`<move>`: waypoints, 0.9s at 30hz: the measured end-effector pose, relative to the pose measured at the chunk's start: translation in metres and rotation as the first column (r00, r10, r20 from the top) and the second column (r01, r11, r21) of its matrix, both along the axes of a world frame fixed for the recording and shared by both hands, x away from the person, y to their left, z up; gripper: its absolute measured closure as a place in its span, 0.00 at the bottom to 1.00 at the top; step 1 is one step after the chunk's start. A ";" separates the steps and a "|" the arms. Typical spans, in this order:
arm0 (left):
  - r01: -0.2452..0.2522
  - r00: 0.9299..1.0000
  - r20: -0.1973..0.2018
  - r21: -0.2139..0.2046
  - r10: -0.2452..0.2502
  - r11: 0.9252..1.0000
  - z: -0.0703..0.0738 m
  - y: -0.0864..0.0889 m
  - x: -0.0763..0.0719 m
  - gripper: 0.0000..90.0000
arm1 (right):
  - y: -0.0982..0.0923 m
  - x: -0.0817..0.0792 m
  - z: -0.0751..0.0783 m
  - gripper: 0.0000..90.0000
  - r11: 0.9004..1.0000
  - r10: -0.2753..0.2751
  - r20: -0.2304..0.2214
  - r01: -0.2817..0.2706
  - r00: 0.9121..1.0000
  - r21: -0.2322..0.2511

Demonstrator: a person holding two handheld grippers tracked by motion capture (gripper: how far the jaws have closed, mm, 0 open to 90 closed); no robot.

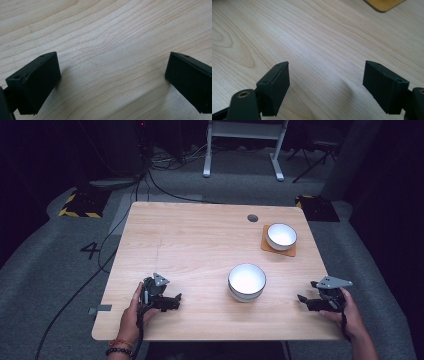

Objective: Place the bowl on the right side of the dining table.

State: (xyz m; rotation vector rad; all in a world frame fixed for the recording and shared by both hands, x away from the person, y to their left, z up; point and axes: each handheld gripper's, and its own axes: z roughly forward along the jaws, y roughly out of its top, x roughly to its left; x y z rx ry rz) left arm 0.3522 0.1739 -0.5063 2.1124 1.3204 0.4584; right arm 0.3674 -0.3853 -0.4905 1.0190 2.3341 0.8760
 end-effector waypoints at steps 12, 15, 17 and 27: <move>-0.001 1.000 0.003 0.003 0.001 1.000 0.000 0.000 0.000 0.00 | -0.014 -0.004 -0.009 0.23 0.998 -0.040 -0.016 0.041 0.999 0.056; -0.001 1.000 0.003 0.003 0.001 1.000 0.000 0.000 0.000 0.00 | -0.018 -0.004 -0.011 0.21 0.995 -0.056 -0.024 0.058 0.998 0.083; -0.001 1.000 0.003 0.003 0.001 1.000 0.000 0.000 0.000 0.00 | -0.021 -0.004 -0.013 0.21 0.991 -0.065 -0.032 0.068 0.997 0.112; -0.001 1.000 0.003 0.003 0.001 1.000 0.000 0.000 0.000 0.00 | -0.024 -0.004 -0.014 0.21 0.989 -0.062 -0.041 0.067 0.997 0.130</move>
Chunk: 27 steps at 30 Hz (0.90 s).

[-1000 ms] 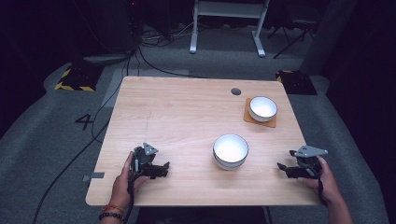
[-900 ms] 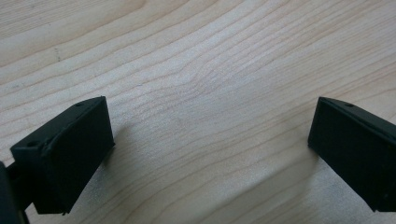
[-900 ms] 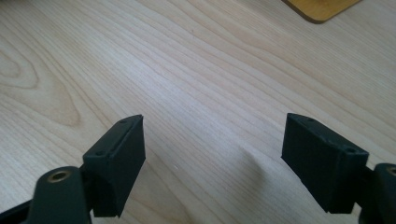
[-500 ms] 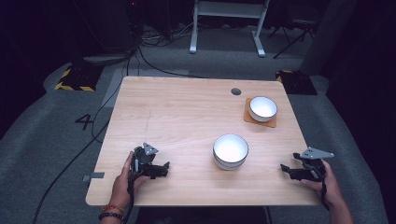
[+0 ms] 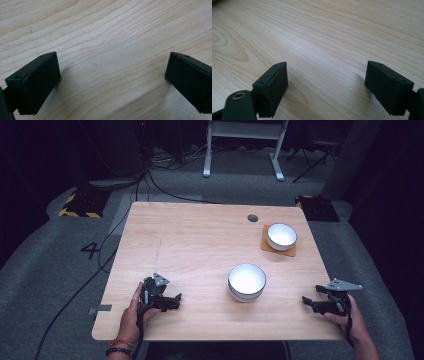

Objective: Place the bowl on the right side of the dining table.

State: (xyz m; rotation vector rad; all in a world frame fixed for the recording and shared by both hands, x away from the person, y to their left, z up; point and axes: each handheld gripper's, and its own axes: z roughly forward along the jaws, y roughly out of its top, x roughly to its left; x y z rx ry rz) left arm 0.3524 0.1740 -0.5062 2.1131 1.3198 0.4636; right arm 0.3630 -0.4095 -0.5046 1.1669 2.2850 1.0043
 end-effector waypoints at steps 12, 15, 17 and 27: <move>-0.002 1.000 -0.003 -0.002 0.002 1.000 0.000 0.000 -0.001 0.00 | 0.000 0.000 0.000 0.21 1.000 0.003 0.000 -0.003 1.000 -0.003; -0.002 1.000 -0.003 -0.003 0.002 1.000 0.000 0.000 -0.001 0.00 | 0.000 0.000 0.000 0.21 1.000 0.002 0.001 -0.002 1.000 -0.003; -0.001 1.000 -0.004 -0.002 0.001 1.000 0.000 0.000 -0.001 0.00 | 0.000 0.000 0.000 0.21 1.000 0.002 0.001 -0.002 1.000 -0.003; -0.001 1.000 -0.003 -0.003 0.001 1.000 0.000 0.000 0.000 0.00 | 0.000 0.000 0.000 0.21 1.000 0.003 0.002 -0.003 1.000 -0.004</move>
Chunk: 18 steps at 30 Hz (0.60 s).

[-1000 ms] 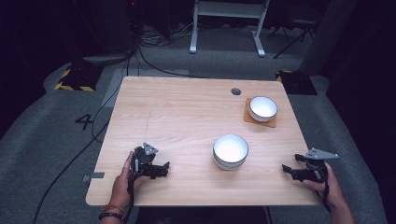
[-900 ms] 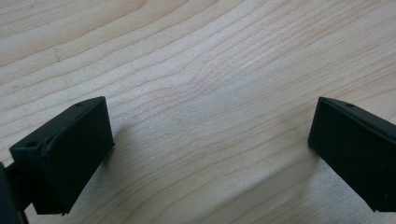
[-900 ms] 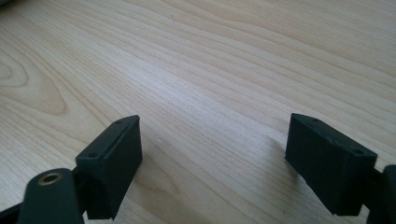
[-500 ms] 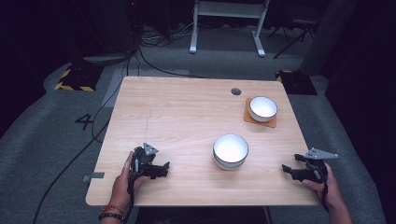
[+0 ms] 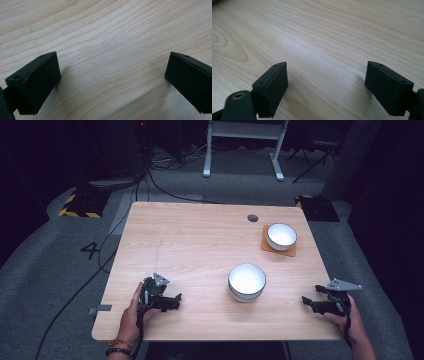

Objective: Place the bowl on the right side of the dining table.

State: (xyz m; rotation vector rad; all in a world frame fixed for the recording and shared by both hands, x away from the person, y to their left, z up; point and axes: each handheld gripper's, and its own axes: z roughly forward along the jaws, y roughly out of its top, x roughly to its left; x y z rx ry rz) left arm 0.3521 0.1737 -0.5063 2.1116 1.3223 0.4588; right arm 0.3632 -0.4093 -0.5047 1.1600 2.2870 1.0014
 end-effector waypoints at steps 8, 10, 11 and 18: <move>0.000 1.000 0.000 0.000 0.000 1.000 0.000 0.000 0.000 0.00 | 0.000 0.000 0.000 0.21 1.000 -0.001 0.000 0.001 1.000 0.003; -0.001 1.000 0.001 0.002 0.001 1.000 0.000 0.000 0.000 0.00 | 0.000 0.000 0.000 0.21 1.000 0.000 0.000 0.000 1.000 0.003; 0.000 1.000 -0.001 0.000 0.000 1.000 0.000 0.000 0.000 0.00 | 0.000 0.000 0.000 0.21 1.000 -0.001 0.000 0.001 1.000 0.003; 0.000 1.000 0.000 0.000 0.000 1.000 0.000 0.000 0.000 0.00 | 0.000 0.000 0.000 0.21 1.000 0.001 0.000 -0.001 1.000 0.001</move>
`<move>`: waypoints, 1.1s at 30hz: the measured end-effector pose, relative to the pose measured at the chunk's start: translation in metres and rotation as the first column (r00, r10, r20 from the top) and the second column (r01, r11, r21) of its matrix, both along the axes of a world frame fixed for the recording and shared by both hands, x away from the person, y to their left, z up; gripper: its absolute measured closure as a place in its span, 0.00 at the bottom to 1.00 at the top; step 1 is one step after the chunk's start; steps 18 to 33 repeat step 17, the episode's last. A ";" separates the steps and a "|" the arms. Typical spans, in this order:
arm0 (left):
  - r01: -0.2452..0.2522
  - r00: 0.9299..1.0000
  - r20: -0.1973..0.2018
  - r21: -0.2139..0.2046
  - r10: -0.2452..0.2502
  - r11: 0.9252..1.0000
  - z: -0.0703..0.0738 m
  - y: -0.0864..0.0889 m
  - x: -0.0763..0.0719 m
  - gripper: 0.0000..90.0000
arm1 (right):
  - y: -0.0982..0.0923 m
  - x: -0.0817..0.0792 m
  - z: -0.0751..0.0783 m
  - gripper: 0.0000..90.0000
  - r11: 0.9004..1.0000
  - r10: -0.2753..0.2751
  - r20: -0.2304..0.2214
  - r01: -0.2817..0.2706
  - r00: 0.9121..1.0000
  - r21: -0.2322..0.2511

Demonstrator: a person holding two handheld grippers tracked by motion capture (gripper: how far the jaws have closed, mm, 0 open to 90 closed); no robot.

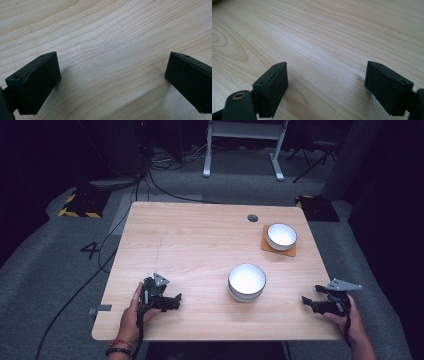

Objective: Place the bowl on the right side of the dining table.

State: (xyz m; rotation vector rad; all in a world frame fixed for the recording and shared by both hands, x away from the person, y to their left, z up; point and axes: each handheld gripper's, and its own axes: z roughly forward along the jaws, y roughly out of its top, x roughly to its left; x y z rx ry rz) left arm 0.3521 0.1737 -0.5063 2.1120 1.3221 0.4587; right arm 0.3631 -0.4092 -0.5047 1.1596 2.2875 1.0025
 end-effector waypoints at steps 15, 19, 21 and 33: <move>0.000 1.000 0.005 0.002 0.000 1.000 0.000 0.000 0.001 0.00 | 0.000 0.000 0.000 0.21 1.000 0.001 -0.001 -0.001 1.000 -0.001; 0.001 1.000 0.005 0.002 -0.001 1.000 0.000 0.000 0.001 0.00 | 0.000 0.000 0.000 0.21 1.000 0.001 -0.001 -0.001 1.000 -0.001; 0.001 1.000 0.005 0.002 -0.001 1.000 0.000 0.000 0.001 0.00 | 0.000 0.000 0.000 0.21 1.000 0.001 -0.001 -0.001 1.000 -0.001; 0.001 1.000 0.005 0.002 -0.001 1.000 0.000 0.000 0.001 0.00 | 0.000 0.000 0.000 0.21 1.000 0.001 -0.001 -0.001 1.000 -0.001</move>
